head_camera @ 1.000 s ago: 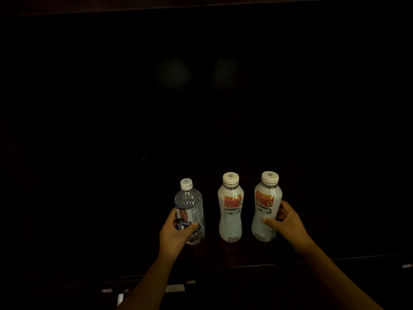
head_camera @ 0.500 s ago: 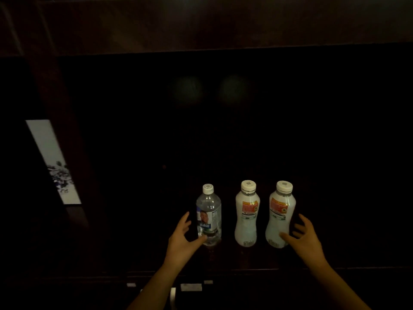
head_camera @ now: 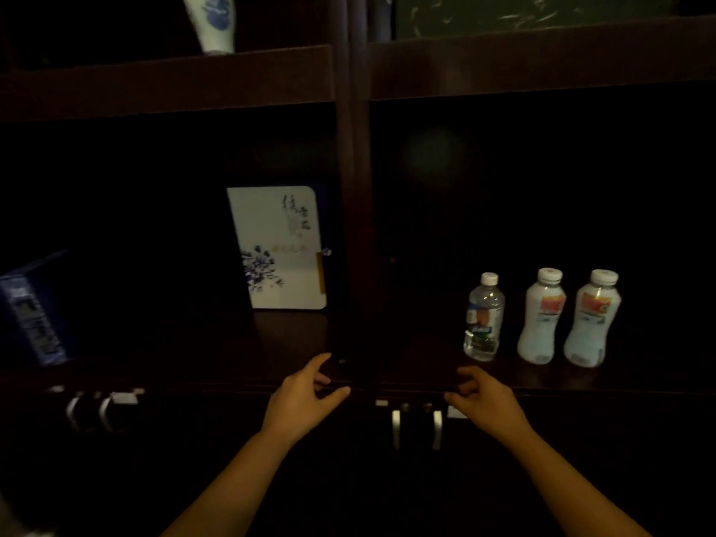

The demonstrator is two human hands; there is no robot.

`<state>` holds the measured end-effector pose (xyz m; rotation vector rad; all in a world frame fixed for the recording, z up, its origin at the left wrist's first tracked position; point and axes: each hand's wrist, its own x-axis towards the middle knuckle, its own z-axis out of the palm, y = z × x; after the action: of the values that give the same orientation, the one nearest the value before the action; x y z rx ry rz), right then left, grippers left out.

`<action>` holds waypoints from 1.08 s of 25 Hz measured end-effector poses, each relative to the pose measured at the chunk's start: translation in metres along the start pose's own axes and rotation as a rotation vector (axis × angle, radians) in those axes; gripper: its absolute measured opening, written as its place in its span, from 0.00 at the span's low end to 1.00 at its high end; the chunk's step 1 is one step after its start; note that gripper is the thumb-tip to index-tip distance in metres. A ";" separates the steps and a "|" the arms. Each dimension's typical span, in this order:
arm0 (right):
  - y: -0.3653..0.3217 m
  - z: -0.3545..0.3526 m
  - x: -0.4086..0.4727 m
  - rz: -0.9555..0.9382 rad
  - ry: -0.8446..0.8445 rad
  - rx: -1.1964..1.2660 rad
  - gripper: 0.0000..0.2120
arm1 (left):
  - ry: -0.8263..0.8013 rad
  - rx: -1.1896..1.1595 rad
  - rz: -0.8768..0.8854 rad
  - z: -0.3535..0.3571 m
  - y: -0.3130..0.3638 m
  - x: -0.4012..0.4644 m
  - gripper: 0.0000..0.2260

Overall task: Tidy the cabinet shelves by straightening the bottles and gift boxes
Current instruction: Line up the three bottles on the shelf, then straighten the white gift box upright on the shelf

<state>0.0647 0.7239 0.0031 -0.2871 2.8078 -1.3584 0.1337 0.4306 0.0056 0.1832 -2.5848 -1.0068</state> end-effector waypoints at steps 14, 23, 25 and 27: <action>-0.175 0.123 0.025 -0.252 -0.061 -0.148 0.31 | 0.197 0.085 -0.032 -0.155 -0.085 0.027 0.31; -0.215 0.198 0.190 -0.277 0.083 0.040 0.38 | 0.184 0.019 -0.063 -0.167 -0.162 0.184 0.33; -0.228 0.204 0.225 -0.281 0.106 0.060 0.40 | 0.215 -0.032 -0.071 -0.174 -0.179 0.221 0.33; -0.241 0.204 0.260 -0.237 0.148 0.115 0.42 | 0.259 -0.084 -0.088 -0.183 -0.190 0.257 0.33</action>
<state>-0.1341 0.3752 0.0823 -0.5543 2.8730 -1.6455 -0.0378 0.1119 0.0744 0.3827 -2.3143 -1.0448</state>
